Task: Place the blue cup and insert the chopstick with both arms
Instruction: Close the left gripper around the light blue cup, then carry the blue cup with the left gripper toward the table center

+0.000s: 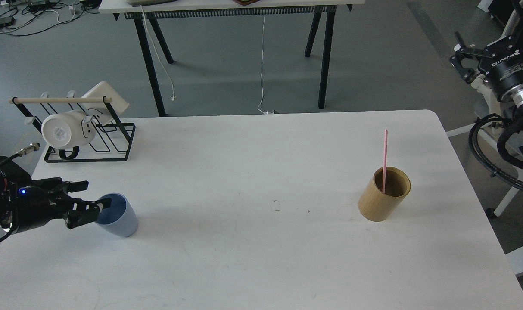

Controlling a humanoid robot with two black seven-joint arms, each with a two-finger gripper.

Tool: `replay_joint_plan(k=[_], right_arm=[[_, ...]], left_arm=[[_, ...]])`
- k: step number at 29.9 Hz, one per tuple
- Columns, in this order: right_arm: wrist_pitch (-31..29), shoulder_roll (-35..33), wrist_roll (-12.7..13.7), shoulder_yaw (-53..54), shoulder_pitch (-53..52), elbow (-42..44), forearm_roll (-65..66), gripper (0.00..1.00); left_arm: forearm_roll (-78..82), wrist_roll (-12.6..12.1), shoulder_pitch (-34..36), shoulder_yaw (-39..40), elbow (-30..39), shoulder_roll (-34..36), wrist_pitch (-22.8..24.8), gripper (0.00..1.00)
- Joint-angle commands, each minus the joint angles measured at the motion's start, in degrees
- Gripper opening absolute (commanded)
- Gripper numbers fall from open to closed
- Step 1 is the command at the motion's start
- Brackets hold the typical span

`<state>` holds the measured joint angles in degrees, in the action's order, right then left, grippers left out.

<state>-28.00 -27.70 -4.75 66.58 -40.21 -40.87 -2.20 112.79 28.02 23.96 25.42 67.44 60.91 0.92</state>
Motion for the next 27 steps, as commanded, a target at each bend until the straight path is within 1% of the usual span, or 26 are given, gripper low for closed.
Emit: replay_joint_plan(k=[1,2,7,9,11,17,19,21,22,24,27], right_arm=[[0.0,0.0,0.0,0.0,0.0,0.0,0.0,1.00],[0.0,0.0,0.0,0.0,0.0,-0.1,0.0,1.00],[0.0,0.0,0.0,0.0,0.0,-0.1,0.0,1.00],[0.0,0.0,0.0,0.0,0.0,-0.1,0.0,1.00],[0.0,-0.1,0.0,0.0,0.0,-0.1,0.0,1.00],[0.0,-0.1,0.0,0.0,0.0,-0.1,0.0,1.00],[0.0,-0.1,0.0,0.0,0.0,-0.1,0.0,1.00],[0.0,-0.1,0.0,0.1,0.0,-0.1,0.0,1.00],[0.0,-0.2,0.0,0.1,0.0,-0.1,0.0,1.00],[0.0,-0.2,0.0,0.2,0.0,-0.2,0.0,1.00],[0.0,-0.6,0.0,0.2,-0.3,-0.2,0.0,1.00]], left_arm=[[0.1,0.0,-0.1,-1.1,-2.2,-1.5,-0.7,0.64],[0.1,0.0,-0.1,-1.2,-2.2,-1.8,-0.7,0.58],[2.1,0.0,-0.1,-1.2,-2.2,-1.8,-0.6,0.22],[2.9,0.0,-0.1,-1.2,-2.2,-2.0,-0.5,0.14],[3.0,0.0,-0.1,-1.2,-2.2,-2.0,-0.5,0.09],[3.0,0.0,1.5,-0.7,-0.6,-1.7,-0.2,0.06],[3.0,0.0,4.1,-1.0,1.6,-1.2,0.0,0.06],[3.0,0.0,6.9,-0.9,4.7,-0.5,1.4,0.06],[3.0,0.0,8.2,-0.9,6.4,0.2,2.7,0.05],[3.0,0.0,11.3,-0.8,10.2,0.8,6.8,0.05],[3.1,0.0,17.2,-0.8,15.7,0.0,15.5,0.05]])
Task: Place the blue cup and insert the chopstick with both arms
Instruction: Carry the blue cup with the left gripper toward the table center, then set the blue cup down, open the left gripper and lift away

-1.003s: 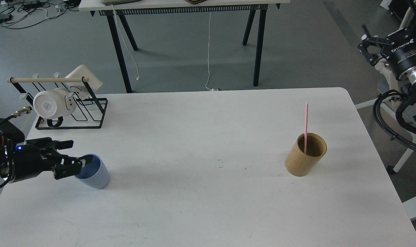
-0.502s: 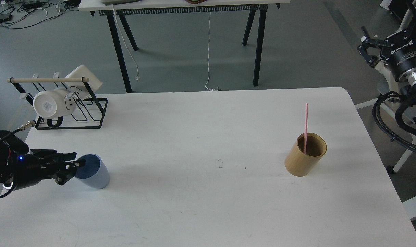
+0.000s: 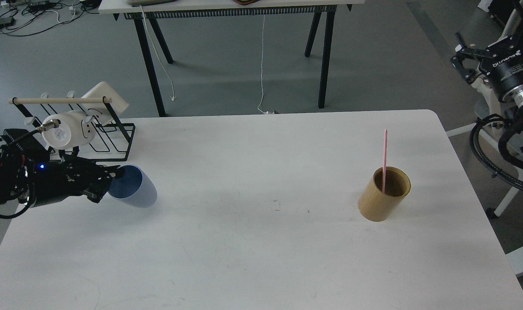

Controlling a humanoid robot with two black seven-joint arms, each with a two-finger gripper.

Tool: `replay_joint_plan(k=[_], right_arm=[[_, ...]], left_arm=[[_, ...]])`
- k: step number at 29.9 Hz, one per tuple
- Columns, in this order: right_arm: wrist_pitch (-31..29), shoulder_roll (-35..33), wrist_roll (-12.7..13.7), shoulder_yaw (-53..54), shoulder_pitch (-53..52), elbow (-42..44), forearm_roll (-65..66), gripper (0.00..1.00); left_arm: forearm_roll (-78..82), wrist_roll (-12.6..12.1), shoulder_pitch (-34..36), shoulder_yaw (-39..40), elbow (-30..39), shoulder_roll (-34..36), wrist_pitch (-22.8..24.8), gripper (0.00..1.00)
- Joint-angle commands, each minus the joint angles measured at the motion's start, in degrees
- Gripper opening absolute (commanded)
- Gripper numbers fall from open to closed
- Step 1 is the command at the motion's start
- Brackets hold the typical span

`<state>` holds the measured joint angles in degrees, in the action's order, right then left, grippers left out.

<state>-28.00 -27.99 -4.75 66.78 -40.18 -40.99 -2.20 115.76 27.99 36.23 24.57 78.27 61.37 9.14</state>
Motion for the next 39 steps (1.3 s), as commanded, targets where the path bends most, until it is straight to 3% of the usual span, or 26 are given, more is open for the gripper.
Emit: replay_joint_plan(k=[1,3,5,7,13,18,30,39], right_arm=[[0.0,-0.4,0.0,0.0,-0.4,-0.1,0.0,1.00],[0.0,-0.8,0.0,0.1,-0.7,-0.1,0.0,1.00],[0.0,-1.7,0.0,0.4,-0.7,-0.1,0.0,1.00],[0.0,-2.6,0.0,0.4,-0.7,-0.1,0.0,1.00],[0.0,-4.8,0.0,0.5,-0.7,-0.1,0.0,1.00],[0.0,-6.0,0.0,0.5,-0.7,-0.1,-0.2,1.00],[0.0,-6.3,0.0,0.6,-0.3,-0.1,-0.3,1.00],[0.0,-6.2,0.0,0.6,-0.3,-0.1,-0.3,1.00]], left_arm=[[0.1,0.0,6.8,0.0,6.5,-1.4,10.4,0.05],[0.5,0.0,9.8,0.0,8.4,-5.5,15.1,0.05],[1.0,-2.5,12.2,-0.1,9.1,-12.1,18.9,0.05],[1.5,-4.6,13.7,-0.1,9.4,-18.6,18.9,0.05],[9.2,-13.9,14.1,-1.7,6.2,-33.4,18.9,0.06],[9.2,-13.9,13.9,-7.3,1.1,-39.7,18.9,0.07],[9.2,-13.9,10.8,-7.5,-4.4,-42.4,18.9,0.08],[9.2,-14.2,9.5,-7.6,-5.5,-43.8,18.9,0.16]])
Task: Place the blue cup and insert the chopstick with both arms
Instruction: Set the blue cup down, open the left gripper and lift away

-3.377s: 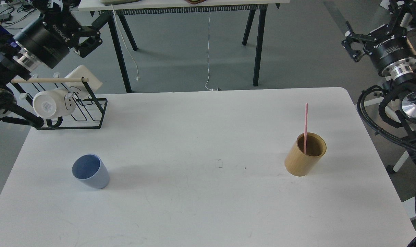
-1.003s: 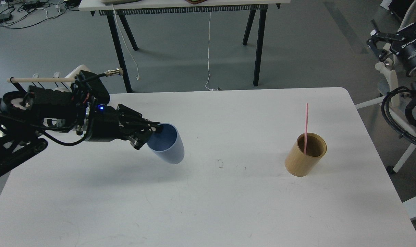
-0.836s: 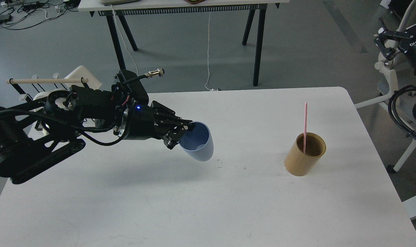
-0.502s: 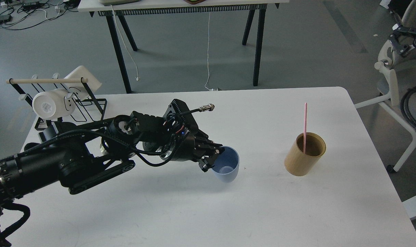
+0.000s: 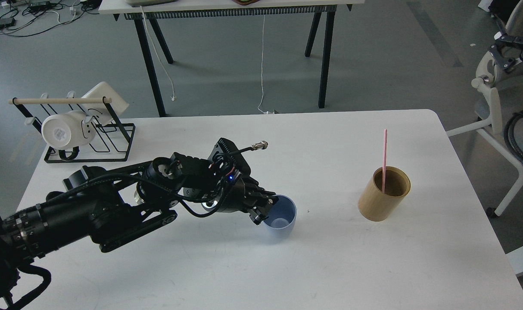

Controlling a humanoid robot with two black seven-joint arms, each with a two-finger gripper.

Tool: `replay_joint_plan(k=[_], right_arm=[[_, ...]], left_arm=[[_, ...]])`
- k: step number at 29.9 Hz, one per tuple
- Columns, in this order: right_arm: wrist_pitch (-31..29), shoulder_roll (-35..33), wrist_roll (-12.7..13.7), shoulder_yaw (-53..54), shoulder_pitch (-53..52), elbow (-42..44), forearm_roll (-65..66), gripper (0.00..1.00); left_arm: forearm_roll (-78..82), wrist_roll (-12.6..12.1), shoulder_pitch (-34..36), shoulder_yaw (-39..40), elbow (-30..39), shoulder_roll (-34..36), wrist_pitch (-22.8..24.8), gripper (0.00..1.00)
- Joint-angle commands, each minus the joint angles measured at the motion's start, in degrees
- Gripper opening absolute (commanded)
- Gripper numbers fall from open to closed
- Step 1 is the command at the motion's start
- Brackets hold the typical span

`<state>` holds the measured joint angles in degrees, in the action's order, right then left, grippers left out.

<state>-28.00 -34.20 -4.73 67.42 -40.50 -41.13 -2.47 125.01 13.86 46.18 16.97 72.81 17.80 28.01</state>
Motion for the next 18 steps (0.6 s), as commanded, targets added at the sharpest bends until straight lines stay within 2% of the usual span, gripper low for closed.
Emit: replay_joint_plan(k=[1,2,5,9,12,14,16,18], right_arm=[[0.0,0.0,0.0,0.0,0.0,0.0,0.1,1.00],[0.0,0.0,0.0,0.0,0.0,0.0,0.0,1.00],[0.0,-0.2,0.1,-0.1,0.0,0.0,0.0,1.00],[0.0,-1.0,0.2,-0.4,-0.1,0.0,0.1,1.00],[0.0,-2.4,0.4,-1.9,0.0,-0.9,1.1,0.99],[0.0,-4.1,0.3,-5.0,0.2,-3.2,2.2,0.99],[0.0,-6.7,0.3,-8.1,0.3,-6.0,3.9,0.99],[0.0,-9.4,0.2,-10.2,0.3,-8.5,5.4,0.99]], left_arm=[[0.0,-0.1,-0.5,0.1,0.0,-0.3,0.0,0.17],[0.0,0.0,-0.5,0.1,0.0,-0.3,0.0,0.20],[0.0,0.2,-0.5,0.6,0.3,-0.1,0.0,0.42],[0.0,1.1,-0.5,3.2,1.5,2.0,0.0,0.64],[0.0,3.6,-0.5,8.6,2.2,3.8,0.0,0.66],[-5.6,5.3,-0.5,12.9,2.3,3.9,0.0,0.66],[-13.3,5.6,-0.5,17.3,2.2,4.2,0.0,0.66],[-21.2,5.6,-0.6,20.9,1.6,4.4,0.0,0.71]])
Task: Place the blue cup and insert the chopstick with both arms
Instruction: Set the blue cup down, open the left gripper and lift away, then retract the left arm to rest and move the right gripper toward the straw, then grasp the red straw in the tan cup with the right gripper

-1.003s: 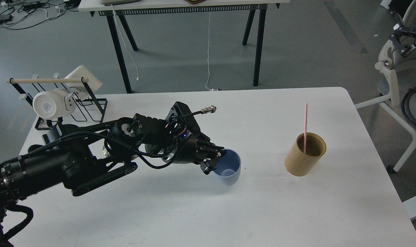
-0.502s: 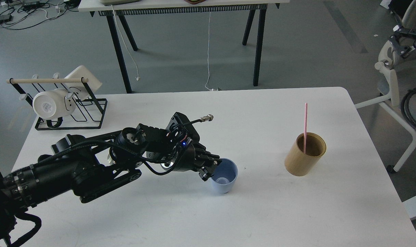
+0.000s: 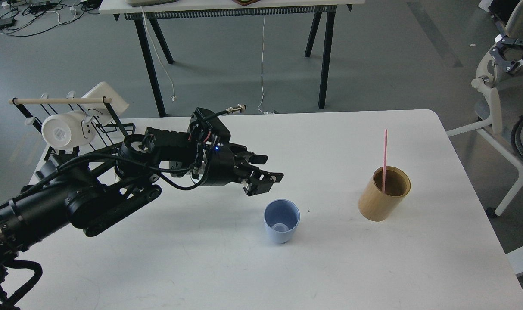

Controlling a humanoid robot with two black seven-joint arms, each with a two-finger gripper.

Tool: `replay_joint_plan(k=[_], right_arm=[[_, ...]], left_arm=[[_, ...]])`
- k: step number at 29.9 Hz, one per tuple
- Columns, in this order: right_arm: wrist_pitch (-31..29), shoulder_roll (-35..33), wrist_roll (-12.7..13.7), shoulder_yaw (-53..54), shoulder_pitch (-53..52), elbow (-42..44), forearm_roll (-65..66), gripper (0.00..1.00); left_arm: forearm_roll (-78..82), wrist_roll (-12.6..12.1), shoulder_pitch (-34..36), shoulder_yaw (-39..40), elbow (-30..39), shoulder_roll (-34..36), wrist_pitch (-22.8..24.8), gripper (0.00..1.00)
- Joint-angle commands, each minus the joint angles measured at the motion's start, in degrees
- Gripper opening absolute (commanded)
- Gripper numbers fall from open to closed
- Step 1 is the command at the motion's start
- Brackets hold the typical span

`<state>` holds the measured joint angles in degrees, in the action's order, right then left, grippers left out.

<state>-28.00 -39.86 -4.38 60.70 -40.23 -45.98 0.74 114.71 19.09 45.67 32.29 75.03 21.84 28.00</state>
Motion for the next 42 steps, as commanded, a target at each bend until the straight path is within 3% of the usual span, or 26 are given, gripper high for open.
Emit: replay_joint_plan(k=[1,6,9,17,22,27,34,37,42], right_arm=[[0.9,-5.0,-0.2,-4.4,0.2,-5.9,3.1,0.98],[13.0,-12.0,-0.2,-8.8,3.3,-21.6,14.3,0.98],[16.4,-13.6,-0.2,-9.3,4.8,-26.5,21.8,0.98],[18.6,-14.5,-0.3,-9.5,6.5,-32.2,42.5,0.98],[21.3,-14.4,-0.4,-9.6,8.3,-37.0,65.3,0.95],[23.4,-13.0,-0.9,-10.8,10.2,-37.1,81.2,0.96],[27.5,-13.0,-2.7,-21.9,10.4,-37.4,88.5,0.91],[29.7,-12.9,-4.1,-26.3,10.3,-36.6,89.4,0.83],[29.9,-10.8,-4.1,-31.2,10.3,-35.7,89.8,0.70]], left_arm=[[-15.5,0.3,-0.1,7.2,-1.2,0.5,0.0,0.75],[-39.8,0.4,-0.3,14.4,-11.7,0.0,0.0,0.91],[-58.7,0.7,-0.1,14.9,-19.5,0.1,-0.7,0.98],[-99.9,0.6,-0.1,14.9,-29.1,4.9,0.0,0.99],[-115.7,0.0,0.6,16.2,-41.0,5.7,0.0,0.99],[-120.7,-0.1,0.6,16.3,-47.2,5.4,0.0,0.99],[-122.2,-0.2,2.1,16.2,-51.0,2.6,0.0,0.99],[-122.2,-0.2,2.1,16.0,-50.9,2.3,0.0,0.99],[-122.2,-0.1,2.2,15.7,-50.9,2.2,0.0,0.99]])
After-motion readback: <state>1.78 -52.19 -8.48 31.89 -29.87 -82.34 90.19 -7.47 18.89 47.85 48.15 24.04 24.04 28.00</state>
